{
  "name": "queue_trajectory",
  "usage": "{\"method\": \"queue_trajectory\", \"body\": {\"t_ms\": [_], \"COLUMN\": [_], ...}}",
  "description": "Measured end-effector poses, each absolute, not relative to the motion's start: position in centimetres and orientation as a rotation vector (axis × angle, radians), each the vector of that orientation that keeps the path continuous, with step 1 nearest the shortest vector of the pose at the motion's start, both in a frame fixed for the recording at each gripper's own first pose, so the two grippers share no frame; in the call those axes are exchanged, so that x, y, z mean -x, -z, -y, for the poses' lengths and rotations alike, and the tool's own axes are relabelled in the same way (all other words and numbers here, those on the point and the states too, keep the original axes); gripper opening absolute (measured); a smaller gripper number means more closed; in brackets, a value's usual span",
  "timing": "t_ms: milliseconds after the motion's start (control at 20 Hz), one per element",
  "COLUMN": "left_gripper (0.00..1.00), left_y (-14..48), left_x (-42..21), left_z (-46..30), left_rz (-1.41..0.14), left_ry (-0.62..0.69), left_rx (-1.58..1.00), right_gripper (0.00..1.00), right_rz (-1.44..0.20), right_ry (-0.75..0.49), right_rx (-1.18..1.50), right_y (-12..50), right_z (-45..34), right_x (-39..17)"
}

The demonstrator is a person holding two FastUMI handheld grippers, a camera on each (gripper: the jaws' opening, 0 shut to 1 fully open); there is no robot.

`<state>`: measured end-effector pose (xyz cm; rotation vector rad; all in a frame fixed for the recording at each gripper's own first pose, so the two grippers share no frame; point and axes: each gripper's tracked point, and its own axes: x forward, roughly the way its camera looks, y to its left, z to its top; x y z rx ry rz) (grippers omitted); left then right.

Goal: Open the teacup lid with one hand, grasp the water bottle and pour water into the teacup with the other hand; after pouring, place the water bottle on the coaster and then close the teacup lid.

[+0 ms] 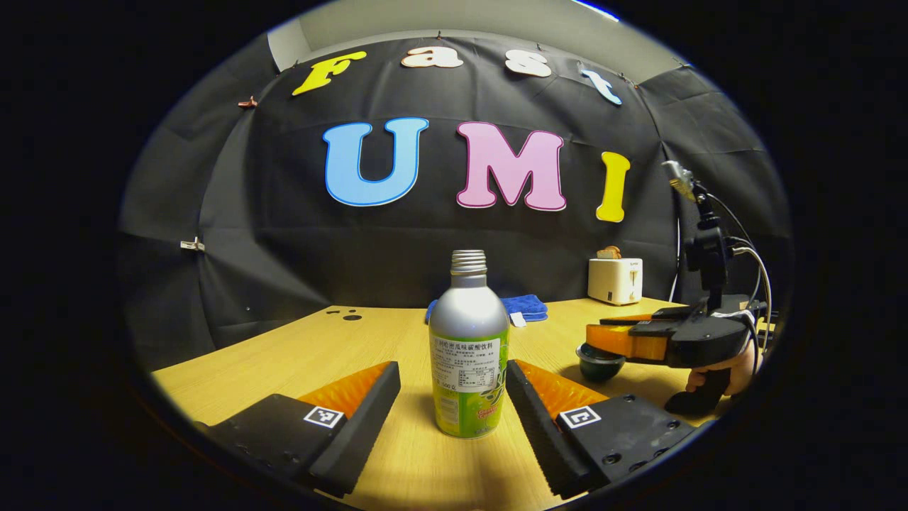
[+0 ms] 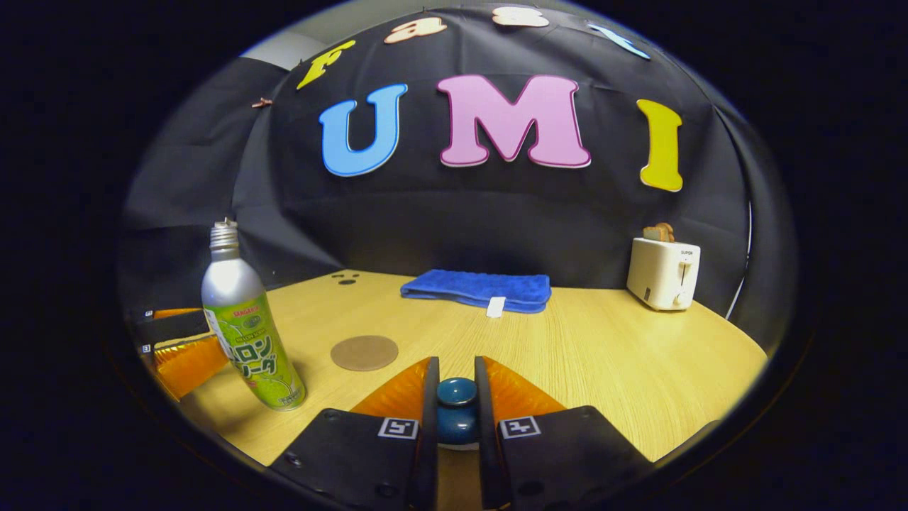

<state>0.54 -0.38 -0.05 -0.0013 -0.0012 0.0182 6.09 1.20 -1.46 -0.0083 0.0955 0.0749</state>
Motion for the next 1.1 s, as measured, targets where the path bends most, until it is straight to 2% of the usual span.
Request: {"method": "queue_trajectory", "body": {"t_ms": [200,500,950,1000,1100], "left_gripper": [0.95,0.95,0.95,0.94,0.86], "left_y": [0.1,0.1,0.0,0.0,0.0], "left_x": [-1.2,-3.1,-7.9,-8.3,-8.6], "left_z": [0.9,1.5,1.6,1.7,1.9], "left_rz": [0.002,0.004,0.004,0.005,0.004], "left_ry": [0.005,0.036,0.045,0.056,0.076], "left_rx": [0.000,0.001,0.000,0.000,0.000], "right_gripper": [0.27,0.27,0.27,0.27,0.27], "right_rz": [-0.002,-0.003,0.003,0.003,0.003], "right_ry": [-0.068,-0.060,0.015,0.021,0.036], "right_rx": [-0.001,0.000,0.003,0.003,0.003], "right_y": [0.0,0.2,0.0,-0.1,-0.1], "right_z": [-1.0,-0.2,5.1,5.8,7.2], "right_x": [-5.2,-4.5,-2.4,-2.3,-2.0]}}
